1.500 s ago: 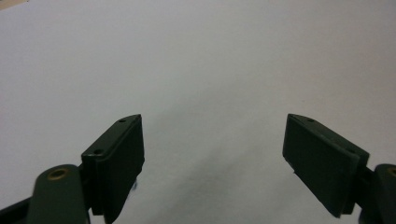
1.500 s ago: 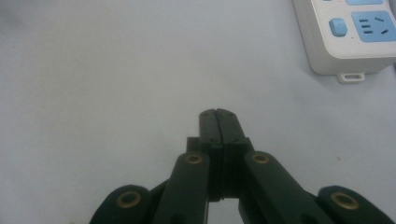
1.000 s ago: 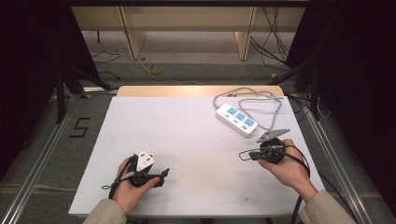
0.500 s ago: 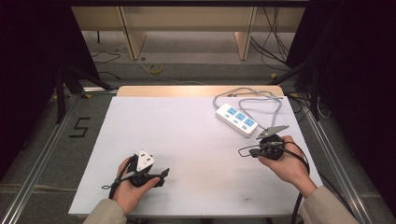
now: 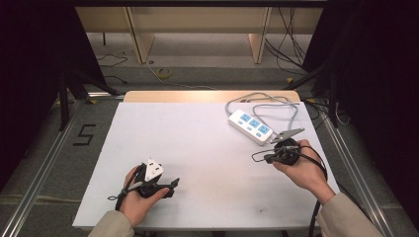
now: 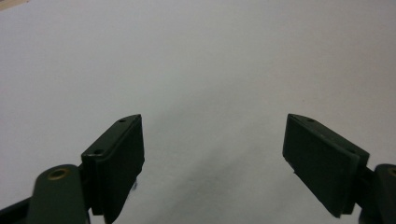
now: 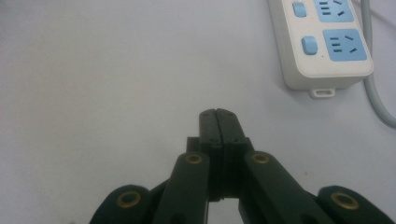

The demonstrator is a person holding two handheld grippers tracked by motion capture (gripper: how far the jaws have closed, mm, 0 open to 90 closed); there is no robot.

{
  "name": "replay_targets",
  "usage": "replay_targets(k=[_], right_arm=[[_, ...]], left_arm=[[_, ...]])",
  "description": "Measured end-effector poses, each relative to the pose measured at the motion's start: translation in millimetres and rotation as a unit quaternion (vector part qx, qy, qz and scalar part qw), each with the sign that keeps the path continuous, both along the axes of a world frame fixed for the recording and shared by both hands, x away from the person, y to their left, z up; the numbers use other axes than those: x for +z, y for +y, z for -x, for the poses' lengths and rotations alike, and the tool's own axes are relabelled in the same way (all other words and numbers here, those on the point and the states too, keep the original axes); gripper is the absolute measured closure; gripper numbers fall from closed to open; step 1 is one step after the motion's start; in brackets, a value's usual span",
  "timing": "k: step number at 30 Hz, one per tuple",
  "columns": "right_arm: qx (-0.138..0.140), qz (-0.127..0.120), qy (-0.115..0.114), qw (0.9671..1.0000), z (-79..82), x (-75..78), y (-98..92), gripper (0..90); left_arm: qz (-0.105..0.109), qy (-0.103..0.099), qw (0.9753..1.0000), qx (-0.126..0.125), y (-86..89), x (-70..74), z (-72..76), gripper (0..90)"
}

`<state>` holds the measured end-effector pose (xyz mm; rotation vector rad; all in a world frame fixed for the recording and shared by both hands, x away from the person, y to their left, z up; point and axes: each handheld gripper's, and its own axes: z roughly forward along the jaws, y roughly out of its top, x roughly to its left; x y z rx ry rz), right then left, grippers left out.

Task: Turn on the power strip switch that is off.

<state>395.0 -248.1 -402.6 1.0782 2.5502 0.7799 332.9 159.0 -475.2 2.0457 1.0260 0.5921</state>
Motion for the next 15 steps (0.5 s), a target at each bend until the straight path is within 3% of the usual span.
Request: replay_targets(k=[15], right_arm=[[-0.002,0.011,0.008,0.9999,-10.9,4.6,1.5,90.0]], left_arm=[[0.002,-0.002,1.0,0.001,-0.3,0.0,-0.1,20.6]])
